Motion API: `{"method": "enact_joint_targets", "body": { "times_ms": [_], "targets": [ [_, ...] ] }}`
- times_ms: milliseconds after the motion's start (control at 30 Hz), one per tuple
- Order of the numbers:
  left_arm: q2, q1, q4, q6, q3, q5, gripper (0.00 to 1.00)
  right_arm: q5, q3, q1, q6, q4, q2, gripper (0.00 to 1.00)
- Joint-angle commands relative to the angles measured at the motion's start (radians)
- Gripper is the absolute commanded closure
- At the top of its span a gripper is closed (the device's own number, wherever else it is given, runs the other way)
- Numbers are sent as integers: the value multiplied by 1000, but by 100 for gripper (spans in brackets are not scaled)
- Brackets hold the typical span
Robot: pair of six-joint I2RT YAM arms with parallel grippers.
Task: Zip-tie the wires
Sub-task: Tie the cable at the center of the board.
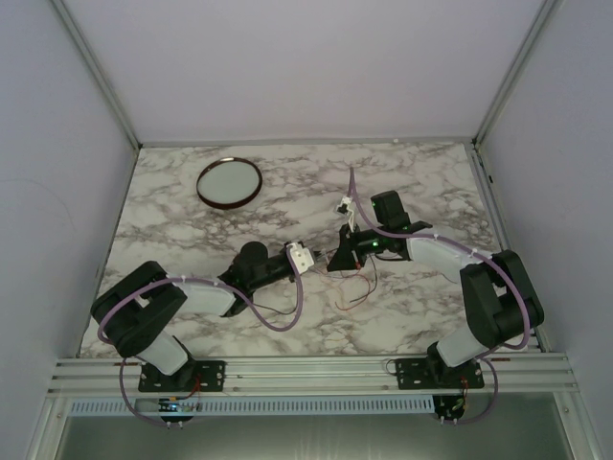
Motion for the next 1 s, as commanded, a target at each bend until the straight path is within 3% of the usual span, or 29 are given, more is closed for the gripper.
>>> {"method": "enact_joint_targets", "body": {
  "times_ms": [0, 967],
  "targets": [
    [-14, -9, 42, 28, -7, 3, 100, -7, 40, -12, -13, 13, -14, 100],
    [7, -27, 57, 27, -9, -24, 100, 19, 23, -18, 14, 34, -40, 100]
  ]
}}
